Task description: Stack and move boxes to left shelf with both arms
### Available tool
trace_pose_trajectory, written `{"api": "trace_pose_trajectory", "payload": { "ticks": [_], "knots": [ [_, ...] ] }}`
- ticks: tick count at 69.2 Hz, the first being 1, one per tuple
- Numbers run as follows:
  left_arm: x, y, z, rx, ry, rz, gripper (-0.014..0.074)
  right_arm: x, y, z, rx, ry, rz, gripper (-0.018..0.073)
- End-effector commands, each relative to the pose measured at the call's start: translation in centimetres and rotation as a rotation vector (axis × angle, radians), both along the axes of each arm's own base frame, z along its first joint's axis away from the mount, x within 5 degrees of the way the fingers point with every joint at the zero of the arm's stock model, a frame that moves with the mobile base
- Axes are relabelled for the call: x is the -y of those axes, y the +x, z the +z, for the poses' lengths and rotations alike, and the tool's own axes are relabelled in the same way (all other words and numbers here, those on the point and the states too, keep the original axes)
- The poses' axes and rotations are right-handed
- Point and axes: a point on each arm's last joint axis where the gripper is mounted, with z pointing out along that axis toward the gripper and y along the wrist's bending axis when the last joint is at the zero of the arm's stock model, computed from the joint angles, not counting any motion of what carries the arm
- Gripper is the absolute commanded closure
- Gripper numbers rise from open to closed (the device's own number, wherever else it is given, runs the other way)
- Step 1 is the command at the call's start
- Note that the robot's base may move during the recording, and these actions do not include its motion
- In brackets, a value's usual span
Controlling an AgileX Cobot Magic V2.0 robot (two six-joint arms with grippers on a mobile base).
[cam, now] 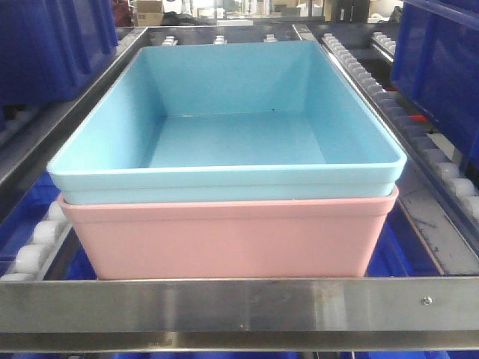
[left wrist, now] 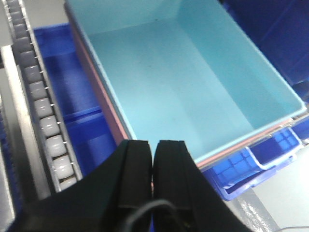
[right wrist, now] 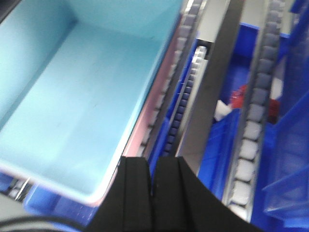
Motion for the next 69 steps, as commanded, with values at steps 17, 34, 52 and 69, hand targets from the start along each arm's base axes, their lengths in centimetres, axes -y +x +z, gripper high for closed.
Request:
{"api": "trace_pose_trajectory", "payload": {
  "ticks": [17, 34, 52, 69],
  "knots": [
    [0.2, -1.5, -2.3, 0.067, -0.043, -0.136, 0.0597, 2.2, -3.5, -2.5, 0.188, 0.095, 0.149, 0.0510],
    [0.1, -1.5, -2.6, 0.051, -0.022, -0.125, 0.0598, 2.2, -3.5, -2.5, 0.191, 0.094, 0.148, 0.0510],
    [0.1, -1.5, -2.6, 0.051, -0.022, -0.125, 0.0598, 2.2, -3.5, -2.5, 0.191, 0.094, 0.148, 0.0510],
    [0.1, -2.1, -2.7, 0.012, -0.036, -0.170, 0.0598, 2.2, -3.5, -2.5, 0.191, 0.094, 0.148, 0.0510]
  ]
}}
